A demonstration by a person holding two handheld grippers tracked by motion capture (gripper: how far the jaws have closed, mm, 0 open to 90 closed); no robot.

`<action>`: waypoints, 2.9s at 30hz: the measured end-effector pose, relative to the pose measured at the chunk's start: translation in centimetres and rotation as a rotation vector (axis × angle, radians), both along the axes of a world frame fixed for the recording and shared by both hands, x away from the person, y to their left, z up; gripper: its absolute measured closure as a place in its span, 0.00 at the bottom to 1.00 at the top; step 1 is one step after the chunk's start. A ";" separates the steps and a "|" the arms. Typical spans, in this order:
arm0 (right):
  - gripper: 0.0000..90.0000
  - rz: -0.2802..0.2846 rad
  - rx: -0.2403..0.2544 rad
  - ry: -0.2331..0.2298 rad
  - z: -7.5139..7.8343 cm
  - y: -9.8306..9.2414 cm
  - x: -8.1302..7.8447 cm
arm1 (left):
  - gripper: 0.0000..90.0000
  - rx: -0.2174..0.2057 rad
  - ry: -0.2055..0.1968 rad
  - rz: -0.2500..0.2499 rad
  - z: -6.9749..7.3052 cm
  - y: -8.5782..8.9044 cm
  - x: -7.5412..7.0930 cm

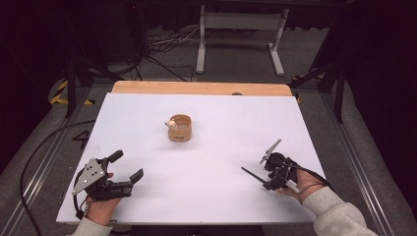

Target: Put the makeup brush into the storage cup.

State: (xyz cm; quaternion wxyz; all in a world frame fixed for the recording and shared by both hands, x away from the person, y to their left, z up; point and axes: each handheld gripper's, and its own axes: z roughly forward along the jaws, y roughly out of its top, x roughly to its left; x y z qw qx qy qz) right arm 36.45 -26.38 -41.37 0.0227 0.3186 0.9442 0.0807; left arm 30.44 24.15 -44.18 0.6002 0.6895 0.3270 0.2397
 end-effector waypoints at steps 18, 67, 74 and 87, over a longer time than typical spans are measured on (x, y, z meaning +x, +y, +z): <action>0.91 0.035 -0.019 0.030 -0.3 -0.1 0.0 | 0.06 0.010 0.000 -0.003 0.0 0.0 0.0; 0.92 0.343 0.000 -0.034 7.3 6.8 1.0 | 0.05 0.075 0.089 -0.271 1.6 -2.9 2.2; 0.92 0.392 -0.006 -0.029 8.0 8.3 1.2 | 0.04 0.085 0.078 -0.298 1.9 -3.3 2.4; 0.92 0.493 -0.019 -0.017 8.1 11.3 1.3 | 0.06 0.152 0.112 -0.390 2.6 -4.3 2.6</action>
